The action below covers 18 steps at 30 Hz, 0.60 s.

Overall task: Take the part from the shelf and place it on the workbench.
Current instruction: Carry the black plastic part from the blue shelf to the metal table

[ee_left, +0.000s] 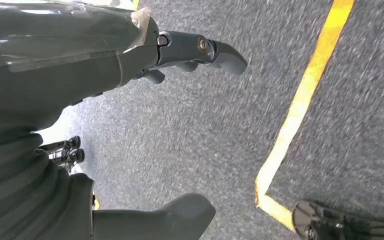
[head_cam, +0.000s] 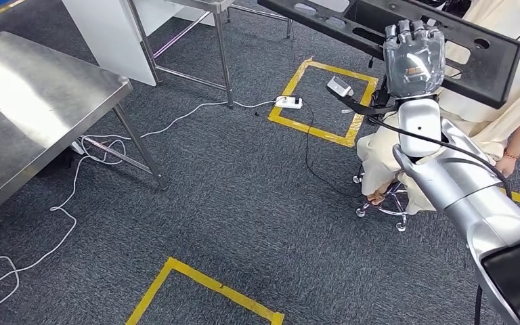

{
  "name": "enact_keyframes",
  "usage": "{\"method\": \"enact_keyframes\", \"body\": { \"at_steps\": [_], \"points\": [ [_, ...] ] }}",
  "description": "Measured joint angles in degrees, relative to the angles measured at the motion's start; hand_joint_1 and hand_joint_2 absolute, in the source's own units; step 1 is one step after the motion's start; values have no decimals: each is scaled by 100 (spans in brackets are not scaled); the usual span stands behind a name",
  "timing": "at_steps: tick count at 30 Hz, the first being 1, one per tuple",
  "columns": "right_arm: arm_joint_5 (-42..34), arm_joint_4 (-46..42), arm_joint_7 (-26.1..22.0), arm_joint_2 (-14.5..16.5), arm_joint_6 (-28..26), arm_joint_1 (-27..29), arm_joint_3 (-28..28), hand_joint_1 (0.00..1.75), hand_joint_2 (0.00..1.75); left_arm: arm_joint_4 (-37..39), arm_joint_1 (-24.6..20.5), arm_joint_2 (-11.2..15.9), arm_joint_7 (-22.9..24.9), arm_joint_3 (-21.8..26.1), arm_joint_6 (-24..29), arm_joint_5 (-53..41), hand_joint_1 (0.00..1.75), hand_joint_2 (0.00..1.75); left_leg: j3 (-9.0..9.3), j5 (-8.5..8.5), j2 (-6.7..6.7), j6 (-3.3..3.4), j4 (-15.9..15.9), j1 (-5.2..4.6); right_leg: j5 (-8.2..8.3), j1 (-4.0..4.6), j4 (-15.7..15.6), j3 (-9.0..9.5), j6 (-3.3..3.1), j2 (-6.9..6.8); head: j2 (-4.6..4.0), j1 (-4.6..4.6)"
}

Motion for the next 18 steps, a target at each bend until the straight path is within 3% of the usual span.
{"method": "enact_keyframes", "body": {
  "at_steps": [3,5,6,7,8,10,11,13,15,16,18],
  "points": [
    [1,-285,10,58,104,-60,-113,175,175,-1,-2,4,25,5,12,-33,0,175,-490,-474,354,-126,979,62,-30,19,-4,33,-85,-120,0,-44],
    [1,-387,13,83,132,-76,-144,175,175,1,3,2,32,9,10,-37,0,175,-807,-588,419,-164,1502,111,-50,33,-3,45,-110,-206,0,-45],
    [1,-429,13,95,135,-76,-155,175,175,1,8,1,35,11,10,-38,0,175,-811,-482,430,-169,1441,128,-60,35,-3,52,-115,-245,0,-45],
    [1,-474,6,109,132,-75,-170,175,175,2,12,0,39,15,9,-41,0,175,-693,-288,452,-162,1153,138,-69,38,-3,64,-116,-282,0,-46],
    [1,-523,-14,125,122,-76,-191,175,175,1,13,0,43,22,10,-51,0,175,-485,-66,521,-139,722,134,-80,41,-5,81,-112,-316,0,-46],
    [1,-646,-92,161,108,-89,-239,175,175,0,4,7,59,40,10,-73,0,175,-145,177,681,-94,38,87,-107,67,-12,112,-85,-378,0,-41],
    [2,-715,-122,188,132,-113,-234,175,175,-1,0,10,67,57,8,-81,0,175,-74,198,727,-72,-111,61,-120,79,-16,123,-66,-408,0,-38],
    [3,-837,-85,276,243,-229,-75,175,175,-1,-1,18,68,107,4,-89,0,175,-56,181,670,-27,-167,27,-140,92,-35,152,-17,-466,0,-37],
    [4,-897,21,390,336,-385,238,175,175,-2,1,-7,32,150,20,-121,0,175,28,224,596,37,-250,43,-210,95,63,120,11,-388,0,-34],
    [4,-905,62,451,351,-456,403,175,175,-4,-3,-42,2,161,63,-154,0,175,73,249,557,70,-294,56,-302,96,254,40,-1,-292,0,-31],
    [5,-902,127,565,374,-544,704,175,175,-11,-24,-194,-54,166,262,-235,0,175,109,264,454,111,-321,70,-582,79,957,-298,-50,-105,0,-28]
  ]
}}
